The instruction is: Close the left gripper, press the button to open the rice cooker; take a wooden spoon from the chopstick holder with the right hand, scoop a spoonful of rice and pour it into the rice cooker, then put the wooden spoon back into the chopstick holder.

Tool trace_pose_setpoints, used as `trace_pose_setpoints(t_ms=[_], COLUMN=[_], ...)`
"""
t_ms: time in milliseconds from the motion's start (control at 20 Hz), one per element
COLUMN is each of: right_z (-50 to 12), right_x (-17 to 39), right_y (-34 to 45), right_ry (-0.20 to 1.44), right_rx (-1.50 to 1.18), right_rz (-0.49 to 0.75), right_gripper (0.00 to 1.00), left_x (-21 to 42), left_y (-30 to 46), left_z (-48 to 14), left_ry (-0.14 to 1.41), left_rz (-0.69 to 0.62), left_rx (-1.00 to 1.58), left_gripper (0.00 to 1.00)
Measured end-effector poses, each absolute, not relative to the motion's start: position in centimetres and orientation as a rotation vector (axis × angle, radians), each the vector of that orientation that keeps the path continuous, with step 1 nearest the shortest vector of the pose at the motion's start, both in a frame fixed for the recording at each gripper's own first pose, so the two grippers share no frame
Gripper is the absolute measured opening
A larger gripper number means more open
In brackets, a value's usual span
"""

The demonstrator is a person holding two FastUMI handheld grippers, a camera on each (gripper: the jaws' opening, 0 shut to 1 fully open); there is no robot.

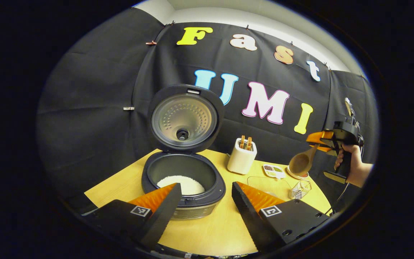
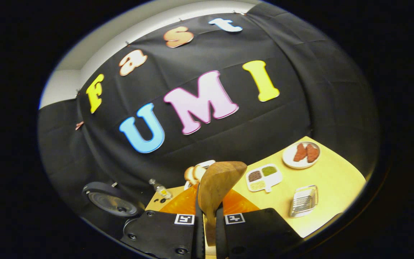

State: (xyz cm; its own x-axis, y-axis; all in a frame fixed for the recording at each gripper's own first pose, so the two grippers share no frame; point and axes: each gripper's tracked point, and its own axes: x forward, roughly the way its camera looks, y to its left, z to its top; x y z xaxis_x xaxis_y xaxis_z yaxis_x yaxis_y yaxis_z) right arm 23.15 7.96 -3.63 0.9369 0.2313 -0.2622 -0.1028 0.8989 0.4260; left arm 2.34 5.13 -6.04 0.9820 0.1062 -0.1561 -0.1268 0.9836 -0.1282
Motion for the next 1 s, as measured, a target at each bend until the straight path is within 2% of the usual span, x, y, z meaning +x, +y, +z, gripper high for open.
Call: trace_pose_setpoints(t_ms=[300,500,750,1000], right_z=[-6.7,-9.7,-15.0,-19.8], right_x=[26.6,28.9,30.7,31.6], right_y=[-3.6,-8.5,-11.6,-11.9], right_ry=[0.324,0.345,0.417,0.505], right_rx=[0.526,0.583,0.578,0.571], right_rz=[-0.047,-0.147,-0.216,-0.225], right_gripper=[0.16,0.16,0.16,0.16], left_x=[3.8,4.6,4.5,3.8], left_y=[3.2,2.6,2.8,2.0], left_z=[-5.5,-4.9,-3.1,-2.4], left_ry=[0.177,0.181,0.146,0.154], left_rz=[0.162,0.230,0.358,0.411], left_rx=[-0.135,-0.154,-0.207,-0.171], left_gripper=[0.95,0.95,0.96,0.95])
